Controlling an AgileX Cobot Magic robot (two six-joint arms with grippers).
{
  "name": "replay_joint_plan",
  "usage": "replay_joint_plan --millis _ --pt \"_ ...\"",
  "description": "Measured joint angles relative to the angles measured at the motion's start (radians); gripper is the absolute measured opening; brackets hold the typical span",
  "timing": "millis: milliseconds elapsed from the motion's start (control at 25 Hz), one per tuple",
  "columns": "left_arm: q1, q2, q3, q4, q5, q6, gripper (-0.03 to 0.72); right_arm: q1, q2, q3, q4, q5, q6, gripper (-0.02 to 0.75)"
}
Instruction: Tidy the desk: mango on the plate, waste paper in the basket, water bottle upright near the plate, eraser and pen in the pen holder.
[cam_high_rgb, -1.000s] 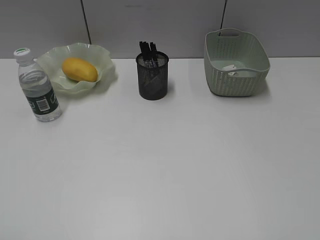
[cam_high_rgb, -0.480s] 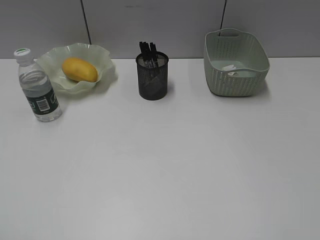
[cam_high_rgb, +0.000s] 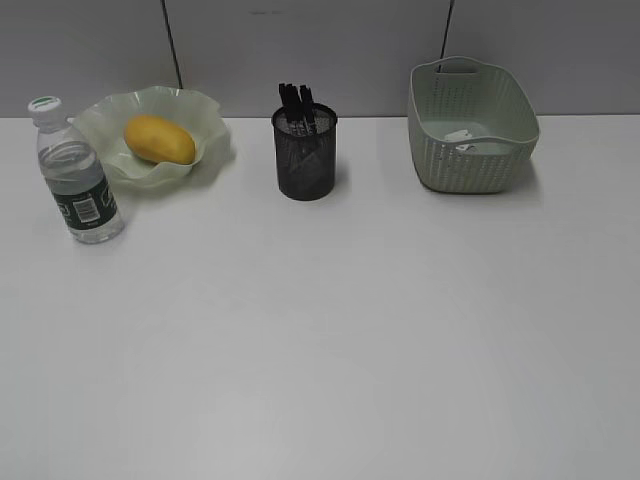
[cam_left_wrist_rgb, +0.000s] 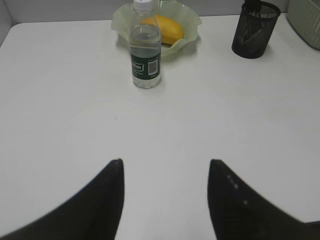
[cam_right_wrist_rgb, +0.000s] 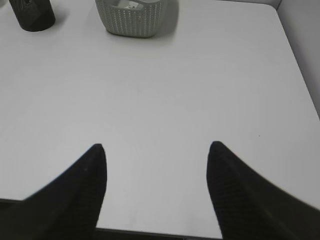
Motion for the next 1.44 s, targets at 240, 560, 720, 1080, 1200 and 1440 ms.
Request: replay_joint_plan --millis 240,560,720,1080,1200,1440 --pt "0.008 0.000 0.000 0.000 0.000 0.000 0.407 0.000 0.000 0.000 0.000 0.000 0.000 0.501" --pt "0.014 0.000 0.000 0.000 0.000 0.000 0.385 0.000 0.000 0.000 0.000 0.000 0.000 0.501" --pt "0.014 0.000 0.000 0.000 0.000 0.000 0.373 0.000 0.000 0.000 0.000 0.000 0.000 0.501" --pt "0.014 0.000 0.000 0.000 0.000 0.000 0.363 0.000 0.000 0.000 0.000 0.000 0.000 0.501" --pt "0.014 0.000 0.000 0.000 0.000 0.000 0.344 0.000 0.000 0.000 0.000 0.000 0.000 0.501" --pt "0.014 0.000 0.000 0.000 0.000 0.000 0.303 0.000 0.000 0.000 0.000 0.000 0.000 0.501"
